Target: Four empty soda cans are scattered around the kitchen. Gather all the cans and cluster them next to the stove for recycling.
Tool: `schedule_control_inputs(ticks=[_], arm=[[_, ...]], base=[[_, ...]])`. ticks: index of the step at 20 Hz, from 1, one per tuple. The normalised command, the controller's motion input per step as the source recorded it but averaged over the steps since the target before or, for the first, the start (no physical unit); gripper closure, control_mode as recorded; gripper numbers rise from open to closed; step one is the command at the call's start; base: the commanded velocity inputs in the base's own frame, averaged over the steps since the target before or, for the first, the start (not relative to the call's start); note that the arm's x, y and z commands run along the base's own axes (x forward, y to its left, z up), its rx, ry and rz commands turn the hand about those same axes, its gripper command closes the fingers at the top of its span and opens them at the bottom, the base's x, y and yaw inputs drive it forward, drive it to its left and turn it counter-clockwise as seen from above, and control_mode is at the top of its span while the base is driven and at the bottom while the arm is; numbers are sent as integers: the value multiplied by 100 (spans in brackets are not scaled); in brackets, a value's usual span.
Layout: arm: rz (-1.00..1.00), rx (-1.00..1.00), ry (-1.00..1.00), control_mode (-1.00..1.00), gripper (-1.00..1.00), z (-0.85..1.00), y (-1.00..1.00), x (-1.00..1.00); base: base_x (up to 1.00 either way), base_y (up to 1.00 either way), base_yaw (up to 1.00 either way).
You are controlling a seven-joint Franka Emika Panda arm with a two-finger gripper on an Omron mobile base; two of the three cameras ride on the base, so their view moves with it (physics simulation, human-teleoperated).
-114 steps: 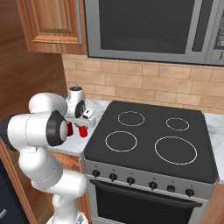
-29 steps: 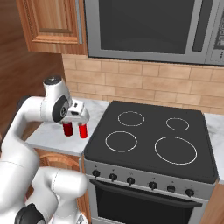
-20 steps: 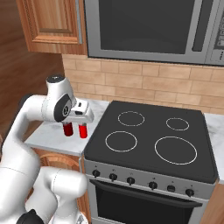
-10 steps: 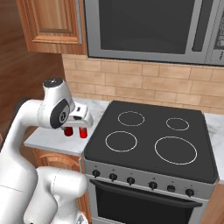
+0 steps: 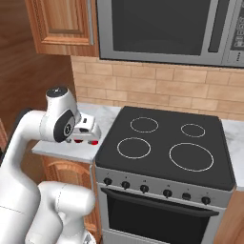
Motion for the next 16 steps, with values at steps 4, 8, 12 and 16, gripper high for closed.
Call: schedule_control_inputs(ticks=[4, 8, 12, 16], arm=[[0, 0, 0, 100, -100, 0, 0, 0], [0, 0, 0, 100, -100, 0, 0, 0], [0, 0, 0, 100, -100, 0, 0, 0], [0, 0, 0, 100, -100, 0, 0, 0]], base=[[-83, 0, 0], [-89, 0, 0], [-92, 3, 0], [-47, 29, 30]])
